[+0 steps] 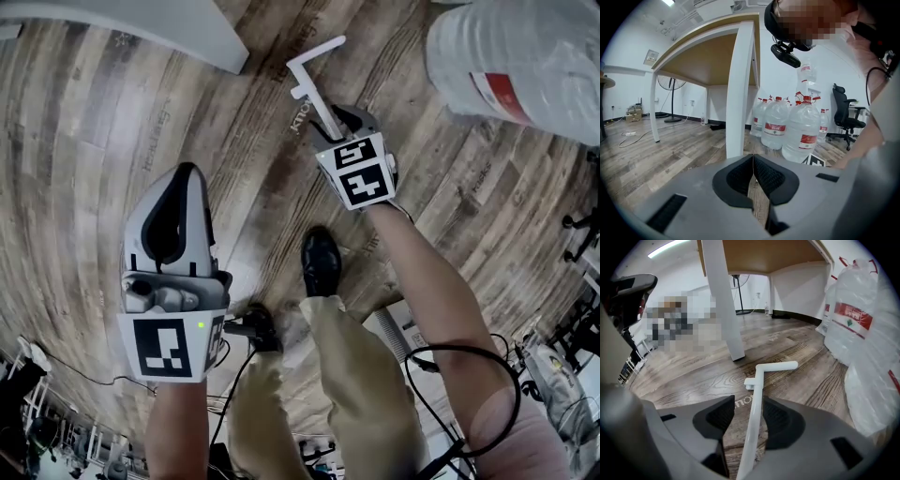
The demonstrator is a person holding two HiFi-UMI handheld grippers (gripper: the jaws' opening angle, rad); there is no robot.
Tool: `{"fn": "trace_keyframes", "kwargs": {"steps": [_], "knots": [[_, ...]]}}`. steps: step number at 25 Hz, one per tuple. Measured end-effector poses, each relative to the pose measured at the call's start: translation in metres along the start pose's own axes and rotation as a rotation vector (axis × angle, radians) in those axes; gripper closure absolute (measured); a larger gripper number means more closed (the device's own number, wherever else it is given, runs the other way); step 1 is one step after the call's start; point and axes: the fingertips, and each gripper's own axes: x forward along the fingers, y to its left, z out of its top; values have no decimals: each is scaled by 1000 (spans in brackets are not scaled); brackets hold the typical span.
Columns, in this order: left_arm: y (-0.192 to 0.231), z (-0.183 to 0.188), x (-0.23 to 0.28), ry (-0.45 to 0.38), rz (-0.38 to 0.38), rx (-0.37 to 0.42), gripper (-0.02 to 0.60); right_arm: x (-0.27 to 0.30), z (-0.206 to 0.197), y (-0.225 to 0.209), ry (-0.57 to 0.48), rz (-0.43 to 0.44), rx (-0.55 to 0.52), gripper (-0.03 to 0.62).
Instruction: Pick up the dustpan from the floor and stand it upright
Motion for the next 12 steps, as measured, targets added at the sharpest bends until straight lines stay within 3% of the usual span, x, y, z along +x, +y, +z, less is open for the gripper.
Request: {"fn": "trace_keyframes", "kwargs": {"steps": [12], "knots": [[6, -19, -6, 9, 12, -19, 568, 37, -29, -7, 107, -22, -10, 442]]}}
